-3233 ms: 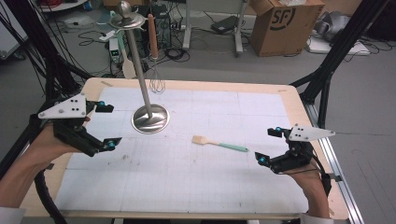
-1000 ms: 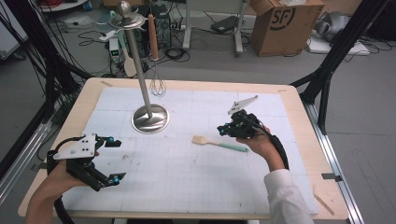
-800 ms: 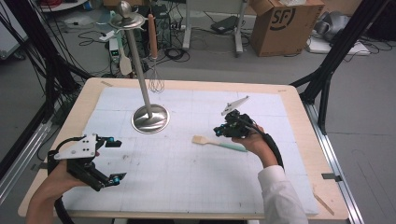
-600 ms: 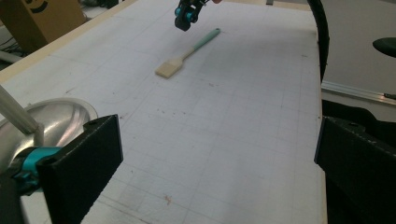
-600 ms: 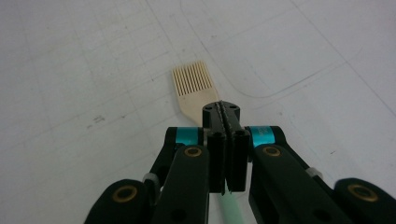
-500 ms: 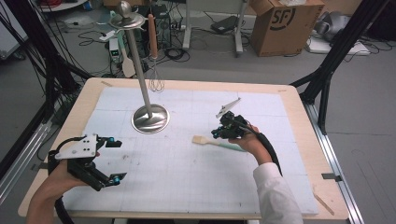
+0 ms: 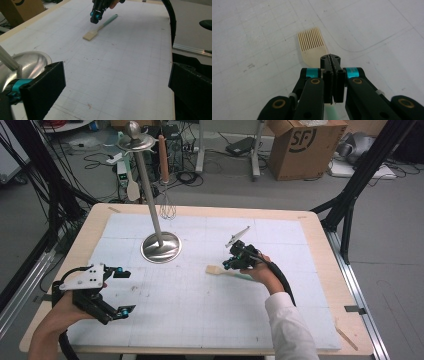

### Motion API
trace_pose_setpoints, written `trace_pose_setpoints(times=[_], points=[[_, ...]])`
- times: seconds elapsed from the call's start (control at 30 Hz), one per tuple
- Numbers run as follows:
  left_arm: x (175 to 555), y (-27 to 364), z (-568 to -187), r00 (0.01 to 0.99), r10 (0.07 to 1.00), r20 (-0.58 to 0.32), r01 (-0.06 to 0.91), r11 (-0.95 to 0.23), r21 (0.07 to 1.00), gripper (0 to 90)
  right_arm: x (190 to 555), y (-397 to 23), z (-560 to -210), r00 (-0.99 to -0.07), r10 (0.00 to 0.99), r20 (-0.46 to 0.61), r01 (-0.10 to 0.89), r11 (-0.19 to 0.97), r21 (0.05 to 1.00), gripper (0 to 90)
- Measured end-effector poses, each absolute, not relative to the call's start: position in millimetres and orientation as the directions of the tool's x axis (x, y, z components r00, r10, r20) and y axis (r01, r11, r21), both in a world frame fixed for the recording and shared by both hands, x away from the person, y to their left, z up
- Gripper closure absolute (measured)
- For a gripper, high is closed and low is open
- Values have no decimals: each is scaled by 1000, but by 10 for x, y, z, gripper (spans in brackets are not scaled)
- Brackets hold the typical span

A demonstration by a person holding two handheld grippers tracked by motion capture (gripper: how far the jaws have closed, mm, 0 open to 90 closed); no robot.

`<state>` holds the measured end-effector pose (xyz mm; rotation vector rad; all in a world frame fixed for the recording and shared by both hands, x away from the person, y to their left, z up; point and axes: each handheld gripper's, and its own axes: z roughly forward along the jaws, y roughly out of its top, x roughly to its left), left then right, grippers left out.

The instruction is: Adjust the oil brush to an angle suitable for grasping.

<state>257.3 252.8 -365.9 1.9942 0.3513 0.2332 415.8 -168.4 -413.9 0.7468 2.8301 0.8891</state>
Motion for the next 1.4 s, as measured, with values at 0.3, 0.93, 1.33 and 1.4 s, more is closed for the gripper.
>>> trace_pose_setpoints(times=[0.3, 0.93, 1.33, 1.4], points=[[2580, 2562, -3667, 935, 355, 3, 150, -403, 903, 17, 4205, -1584, -4273, -881, 472, 45, 428, 751, 503, 892], [2570, 2533, -3674, 936, 352, 9, 148, -416, 897, 17, 3985, -1485, -4279, -934, 335, 126, 354, 812, 464, 893], [2533, 2496, -3646, 940, 340, 20, 131, -416, 900, 17, 3812, -1310, -4209, -941, 326, 88, 330, 837, 437, 886], [2533, 2497, -3644, 941, 339, 21, 130, -416, 900, 17, 3826, -1272, -4208, -940, 328, 93, 335, 832, 442, 886]])
